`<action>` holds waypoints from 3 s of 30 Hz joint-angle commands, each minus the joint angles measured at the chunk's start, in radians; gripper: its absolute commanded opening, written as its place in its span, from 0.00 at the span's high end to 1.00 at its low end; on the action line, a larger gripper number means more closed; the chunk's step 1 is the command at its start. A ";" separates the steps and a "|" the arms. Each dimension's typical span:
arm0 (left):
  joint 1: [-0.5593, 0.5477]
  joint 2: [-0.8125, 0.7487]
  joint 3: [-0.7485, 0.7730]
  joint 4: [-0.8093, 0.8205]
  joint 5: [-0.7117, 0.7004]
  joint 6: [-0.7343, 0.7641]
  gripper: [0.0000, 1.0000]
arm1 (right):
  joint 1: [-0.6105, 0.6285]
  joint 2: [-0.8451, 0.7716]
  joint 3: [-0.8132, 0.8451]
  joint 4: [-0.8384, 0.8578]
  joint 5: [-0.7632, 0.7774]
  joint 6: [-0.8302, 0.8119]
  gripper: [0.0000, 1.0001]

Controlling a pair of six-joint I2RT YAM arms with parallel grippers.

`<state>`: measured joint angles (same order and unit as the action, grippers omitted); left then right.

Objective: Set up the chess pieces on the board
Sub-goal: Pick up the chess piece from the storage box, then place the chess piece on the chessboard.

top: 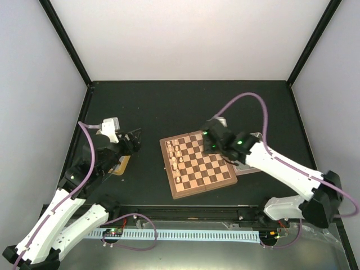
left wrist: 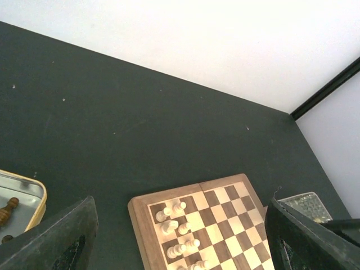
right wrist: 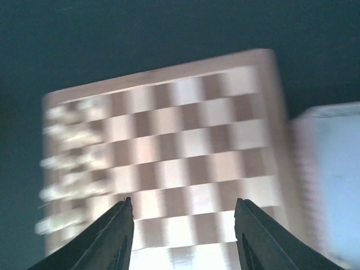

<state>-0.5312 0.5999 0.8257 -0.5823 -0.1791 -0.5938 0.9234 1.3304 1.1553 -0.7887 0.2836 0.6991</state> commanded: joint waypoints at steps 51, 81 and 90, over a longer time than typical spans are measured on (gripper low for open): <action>0.014 0.166 -0.030 0.105 0.166 0.047 0.16 | -0.814 0.213 -0.293 0.236 0.107 0.219 0.66; 0.036 0.198 -0.019 0.110 0.170 0.048 0.16 | -0.746 0.075 -0.278 0.144 -0.297 0.022 0.99; 0.038 0.164 -0.058 0.140 0.199 0.027 0.16 | -0.395 0.146 -0.147 -0.022 -0.602 -0.132 0.99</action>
<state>-0.5030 0.7929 0.7872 -0.4763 -0.0128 -0.5533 0.4072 1.4231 0.9504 -0.7052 -0.1658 0.6613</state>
